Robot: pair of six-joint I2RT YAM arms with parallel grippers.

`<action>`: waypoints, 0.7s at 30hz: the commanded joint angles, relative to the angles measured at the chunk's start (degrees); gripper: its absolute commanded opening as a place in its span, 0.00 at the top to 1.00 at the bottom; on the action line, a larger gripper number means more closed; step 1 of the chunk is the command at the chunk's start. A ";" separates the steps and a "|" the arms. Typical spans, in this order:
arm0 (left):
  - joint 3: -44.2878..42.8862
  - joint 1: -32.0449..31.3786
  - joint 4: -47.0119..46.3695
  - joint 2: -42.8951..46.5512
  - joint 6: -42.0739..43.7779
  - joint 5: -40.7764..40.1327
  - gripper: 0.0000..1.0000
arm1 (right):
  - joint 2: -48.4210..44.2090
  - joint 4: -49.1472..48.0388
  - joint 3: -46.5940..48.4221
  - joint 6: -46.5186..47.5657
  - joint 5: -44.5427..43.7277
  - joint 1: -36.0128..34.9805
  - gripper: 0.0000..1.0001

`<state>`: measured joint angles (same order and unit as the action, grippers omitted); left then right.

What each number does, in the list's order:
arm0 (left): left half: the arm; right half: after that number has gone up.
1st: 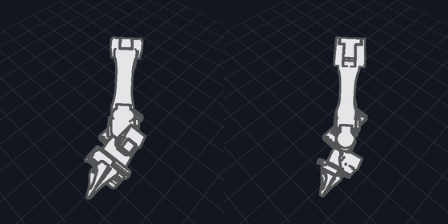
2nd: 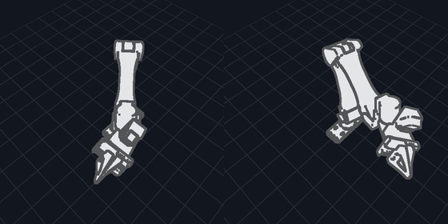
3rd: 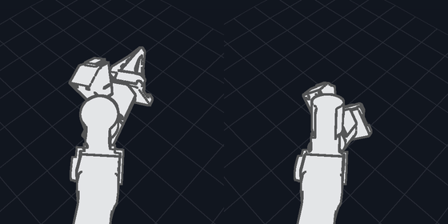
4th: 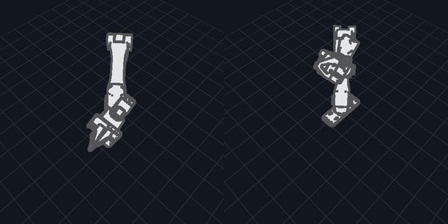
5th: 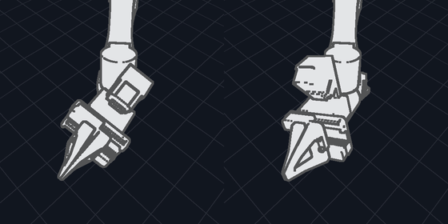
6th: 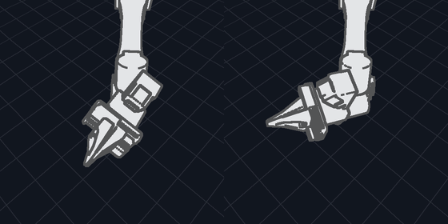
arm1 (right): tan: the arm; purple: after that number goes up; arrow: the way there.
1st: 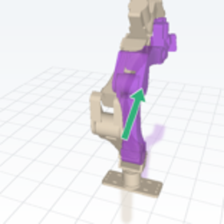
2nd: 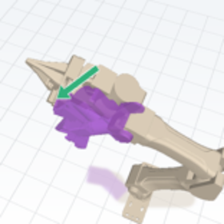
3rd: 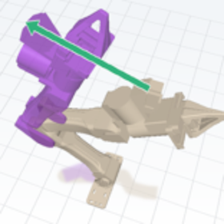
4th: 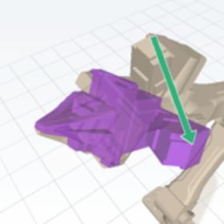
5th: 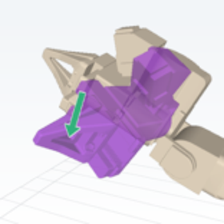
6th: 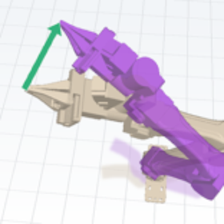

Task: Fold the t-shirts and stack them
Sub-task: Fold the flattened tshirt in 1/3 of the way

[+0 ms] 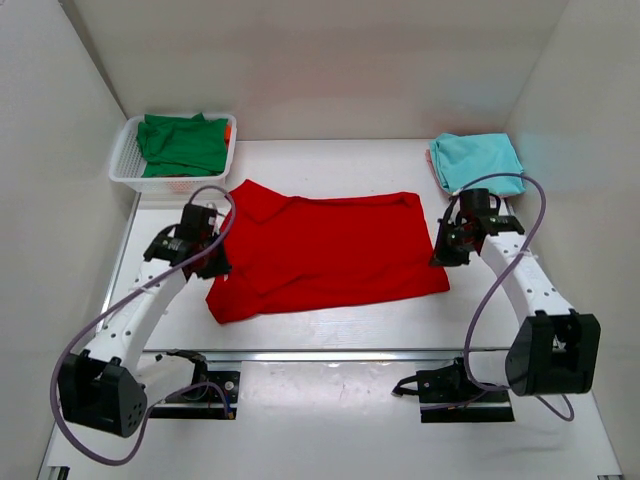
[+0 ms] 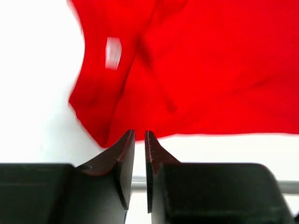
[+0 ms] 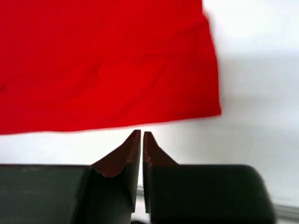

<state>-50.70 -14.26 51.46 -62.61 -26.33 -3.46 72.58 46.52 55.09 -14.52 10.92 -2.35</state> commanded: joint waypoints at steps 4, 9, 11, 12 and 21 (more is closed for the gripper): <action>-11.34 2.92 -11.10 -13.12 2.43 3.38 0.60 | 12.12 -6.26 11.42 2.66 0.42 1.20 0.80; -18.62 4.41 -16.56 -27.18 1.80 3.55 0.52 | 22.14 -7.68 20.03 3.18 0.24 2.17 0.66; -22.15 5.03 -17.44 -31.67 1.19 1.19 0.50 | 24.71 -8.12 22.51 3.10 -0.63 2.17 0.65; -24.43 5.64 -18.41 -34.22 0.84 0.31 0.49 | 26.11 -8.90 23.82 3.10 -0.90 2.26 0.64; -39.65 10.13 -22.10 -49.61 1.19 -6.99 0.47 | 33.68 -11.81 29.02 2.75 0.77 2.26 0.60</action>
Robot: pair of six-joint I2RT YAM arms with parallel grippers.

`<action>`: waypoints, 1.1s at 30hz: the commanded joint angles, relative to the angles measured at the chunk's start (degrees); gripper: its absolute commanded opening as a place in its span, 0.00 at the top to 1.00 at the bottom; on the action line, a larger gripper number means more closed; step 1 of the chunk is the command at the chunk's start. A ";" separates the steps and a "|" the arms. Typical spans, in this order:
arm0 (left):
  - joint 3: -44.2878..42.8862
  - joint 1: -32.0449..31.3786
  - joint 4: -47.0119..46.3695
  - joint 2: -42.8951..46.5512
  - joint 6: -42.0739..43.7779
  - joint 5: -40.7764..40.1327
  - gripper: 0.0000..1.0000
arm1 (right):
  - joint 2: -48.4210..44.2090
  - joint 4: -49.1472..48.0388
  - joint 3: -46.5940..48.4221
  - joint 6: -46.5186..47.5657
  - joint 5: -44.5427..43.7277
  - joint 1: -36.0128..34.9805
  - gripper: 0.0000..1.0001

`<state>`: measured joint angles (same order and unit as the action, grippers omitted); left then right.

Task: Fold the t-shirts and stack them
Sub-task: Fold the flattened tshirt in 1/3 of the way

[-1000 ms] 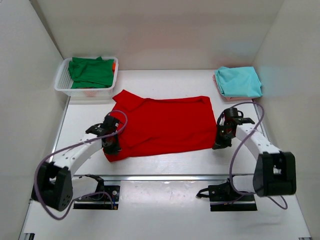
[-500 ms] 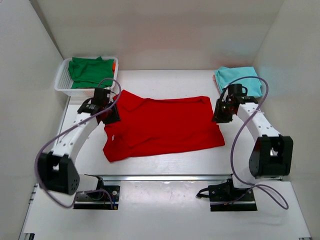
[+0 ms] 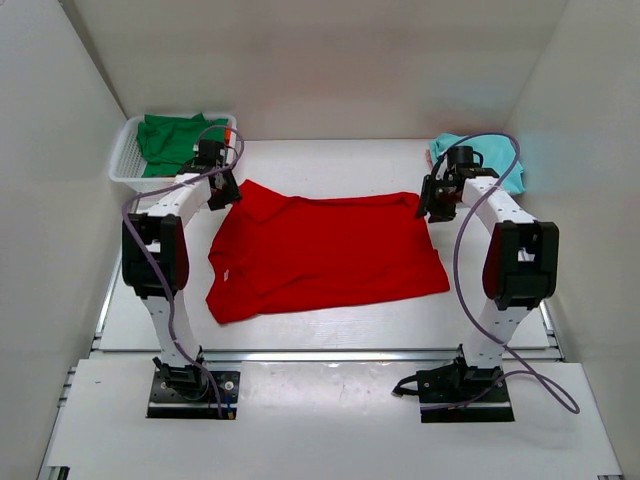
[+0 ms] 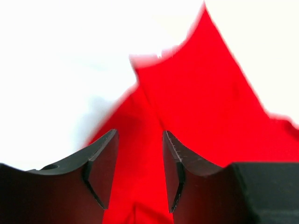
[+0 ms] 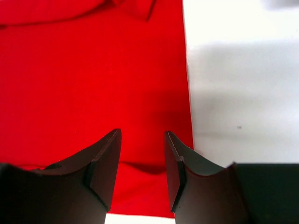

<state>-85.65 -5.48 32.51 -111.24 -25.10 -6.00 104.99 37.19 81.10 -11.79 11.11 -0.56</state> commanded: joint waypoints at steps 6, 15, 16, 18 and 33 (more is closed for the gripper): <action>-10.59 1.51 -4.65 -9.33 0.58 -7.88 0.45 | 3.29 -3.44 5.56 -0.16 1.02 0.20 0.61; -8.75 -0.33 -9.93 -12.42 -0.12 -8.67 0.41 | 3.47 -5.64 3.89 -0.69 2.60 0.47 0.60; -8.75 -0.67 -11.06 -12.07 -0.12 -8.94 0.41 | 3.21 -6.07 3.37 -0.95 2.68 0.47 0.60; -9.45 -1.29 -10.72 -12.33 0.40 -9.73 0.41 | 3.55 -6.25 2.58 -1.30 3.30 0.47 0.61; -20.88 -4.28 -1.66 -18.40 5.51 -9.73 0.43 | 3.91 -6.25 4.42 -1.83 5.23 0.47 0.60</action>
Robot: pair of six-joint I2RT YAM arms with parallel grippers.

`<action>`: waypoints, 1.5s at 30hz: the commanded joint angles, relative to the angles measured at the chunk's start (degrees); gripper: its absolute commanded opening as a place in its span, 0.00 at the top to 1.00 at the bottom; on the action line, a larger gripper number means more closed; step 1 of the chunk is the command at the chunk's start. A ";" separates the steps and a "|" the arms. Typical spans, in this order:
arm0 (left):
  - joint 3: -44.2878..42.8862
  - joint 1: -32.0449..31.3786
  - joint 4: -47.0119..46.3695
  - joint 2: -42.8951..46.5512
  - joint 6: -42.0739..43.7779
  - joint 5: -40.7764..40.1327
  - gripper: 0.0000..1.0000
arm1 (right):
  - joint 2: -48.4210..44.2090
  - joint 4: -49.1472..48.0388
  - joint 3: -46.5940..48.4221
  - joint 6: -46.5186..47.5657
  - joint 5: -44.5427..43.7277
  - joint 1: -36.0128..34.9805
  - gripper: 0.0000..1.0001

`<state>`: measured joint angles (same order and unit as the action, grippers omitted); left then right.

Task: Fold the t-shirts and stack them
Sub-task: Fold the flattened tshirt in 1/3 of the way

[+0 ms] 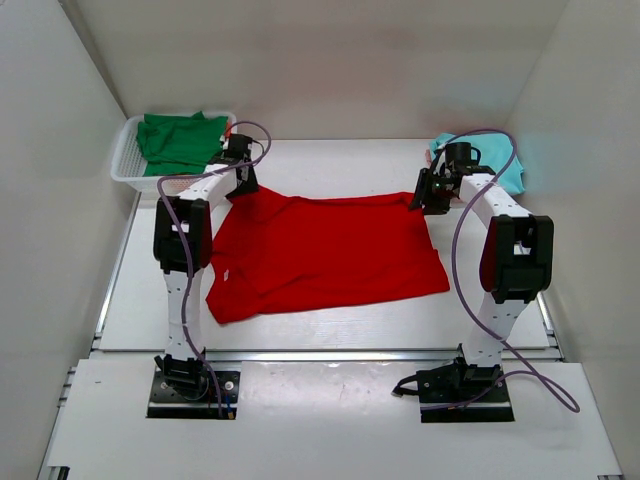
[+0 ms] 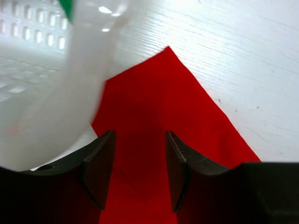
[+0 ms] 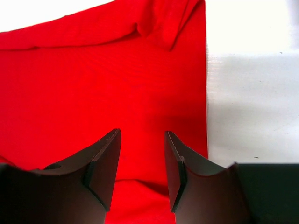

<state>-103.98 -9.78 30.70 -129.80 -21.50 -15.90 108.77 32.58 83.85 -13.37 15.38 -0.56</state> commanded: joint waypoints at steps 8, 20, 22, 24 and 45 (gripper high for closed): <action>5.02 0.38 -2.76 4.91 -0.21 8.69 0.45 | -0.40 -2.52 -0.27 -0.87 2.20 1.87 0.61; 4.84 -0.50 -0.55 5.25 -0.74 8.87 0.47 | -0.93 -3.14 -1.68 -0.79 2.90 2.31 0.61; 6.07 -0.42 -1.43 6.92 -0.39 8.69 0.47 | -0.67 -3.40 -2.03 -0.96 2.90 2.23 0.61; 7.30 -0.24 -2.39 8.15 -0.30 8.61 0.51 | -1.11 -3.22 -2.03 -1.13 3.08 2.14 0.61; -0.70 -0.76 6.65 4.64 0.93 8.52 0.61 | -1.37 -4.27 -4.31 -1.40 3.61 2.32 0.62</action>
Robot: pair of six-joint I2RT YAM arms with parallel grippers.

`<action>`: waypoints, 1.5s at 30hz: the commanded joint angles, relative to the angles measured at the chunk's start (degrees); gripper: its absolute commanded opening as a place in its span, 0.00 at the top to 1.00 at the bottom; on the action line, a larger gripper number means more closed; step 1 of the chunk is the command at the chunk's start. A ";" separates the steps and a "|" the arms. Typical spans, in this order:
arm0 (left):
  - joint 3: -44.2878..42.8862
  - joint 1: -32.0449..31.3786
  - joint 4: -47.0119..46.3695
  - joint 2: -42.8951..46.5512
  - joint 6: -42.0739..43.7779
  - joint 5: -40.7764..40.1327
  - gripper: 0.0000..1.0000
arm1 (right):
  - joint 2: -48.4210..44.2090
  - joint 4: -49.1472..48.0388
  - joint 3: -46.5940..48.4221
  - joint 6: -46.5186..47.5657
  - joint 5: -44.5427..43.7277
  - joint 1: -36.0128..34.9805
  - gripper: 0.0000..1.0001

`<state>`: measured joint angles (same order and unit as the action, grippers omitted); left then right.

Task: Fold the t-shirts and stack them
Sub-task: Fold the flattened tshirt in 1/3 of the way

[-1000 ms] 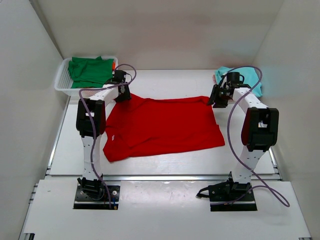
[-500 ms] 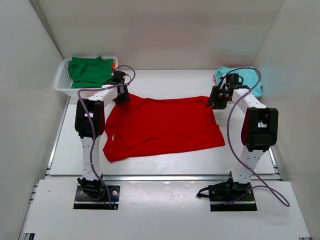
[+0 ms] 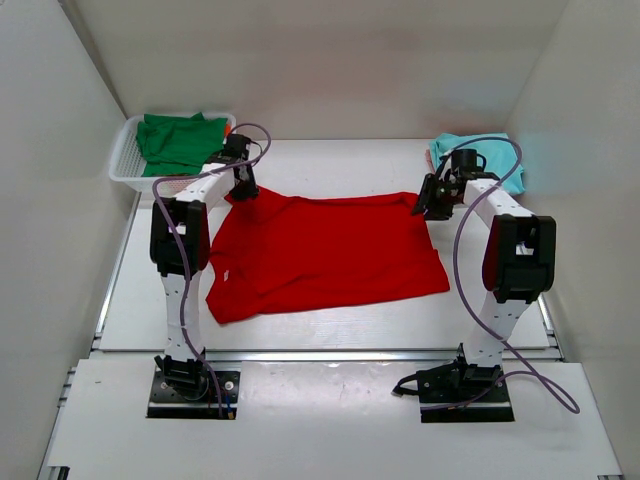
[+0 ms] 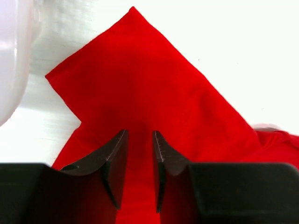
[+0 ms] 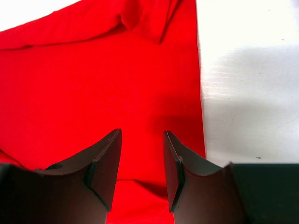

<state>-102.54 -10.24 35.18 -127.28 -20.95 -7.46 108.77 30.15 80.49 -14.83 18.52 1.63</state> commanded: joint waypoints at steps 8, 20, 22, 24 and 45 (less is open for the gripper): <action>6.56 -1.01 -0.20 6.96 -0.67 1.13 0.61 | -2.07 -2.64 -1.65 -0.29 0.38 0.22 0.62; 9.29 -1.36 -1.17 7.84 -1.20 1.05 0.60 | -1.81 -2.73 -2.53 -0.55 1.25 -0.31 0.62; 9.20 -1.45 -1.51 7.67 -1.11 0.87 0.59 | -2.16 -3.17 -2.36 -0.55 1.60 0.30 0.62; 9.29 -1.54 -1.78 7.23 -1.11 0.87 0.59 | -1.90 -3.26 -2.79 -0.55 1.60 0.48 0.62; 8.85 -1.36 -3.62 6.96 0.21 1.75 1.00 | 8.81 -8.97 7.13 -6.61 -0.33 0.57 0.56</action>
<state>-93.17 -11.46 32.80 -122.96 -21.32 -6.83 115.00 23.86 83.61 -18.92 18.46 2.00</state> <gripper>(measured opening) 0.025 0.443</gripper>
